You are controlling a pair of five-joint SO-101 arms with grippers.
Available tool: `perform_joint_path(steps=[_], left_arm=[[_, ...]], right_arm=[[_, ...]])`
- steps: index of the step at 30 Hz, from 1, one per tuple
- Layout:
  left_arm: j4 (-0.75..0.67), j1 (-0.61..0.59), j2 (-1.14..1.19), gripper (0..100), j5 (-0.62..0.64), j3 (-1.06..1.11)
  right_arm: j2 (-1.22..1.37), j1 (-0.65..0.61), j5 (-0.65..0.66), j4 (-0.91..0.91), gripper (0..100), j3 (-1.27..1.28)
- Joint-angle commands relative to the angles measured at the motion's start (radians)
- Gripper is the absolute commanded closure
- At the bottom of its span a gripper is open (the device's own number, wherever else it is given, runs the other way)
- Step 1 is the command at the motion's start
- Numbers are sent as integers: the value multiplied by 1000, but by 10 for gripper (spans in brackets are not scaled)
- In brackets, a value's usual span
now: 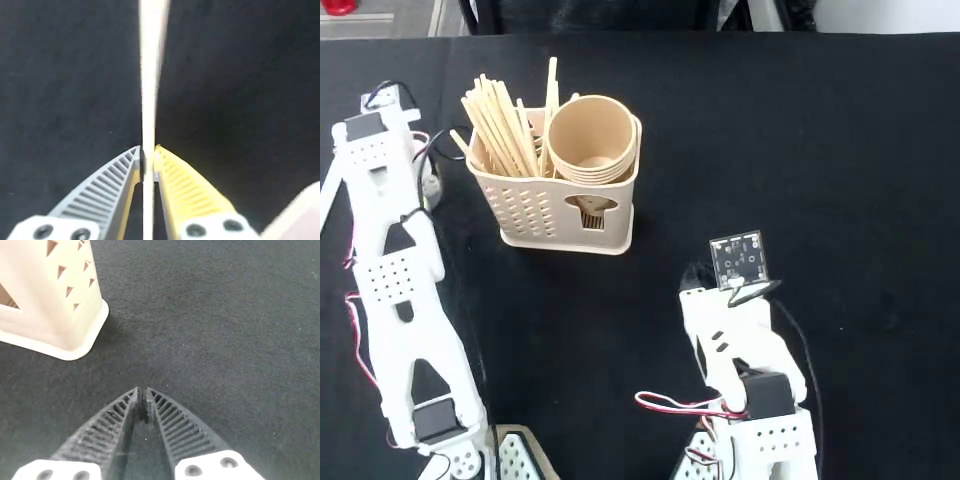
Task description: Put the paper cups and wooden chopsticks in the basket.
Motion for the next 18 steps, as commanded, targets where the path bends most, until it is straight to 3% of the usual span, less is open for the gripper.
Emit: perform_joint_path(steps=[1,12,15,18], left_arm=[[40,-31,9,972,-6,-219],[44,-134,-216,973,51,-312],[46,-134,-318,973,48,-222],[46,-133,-494,973,35,31]], right_arm=[[-12,12,6,2,985,-1],[-12,12,6,2,985,-1],[-12,12,6,2,985,-1],[-12,12,6,2,985,-1]])
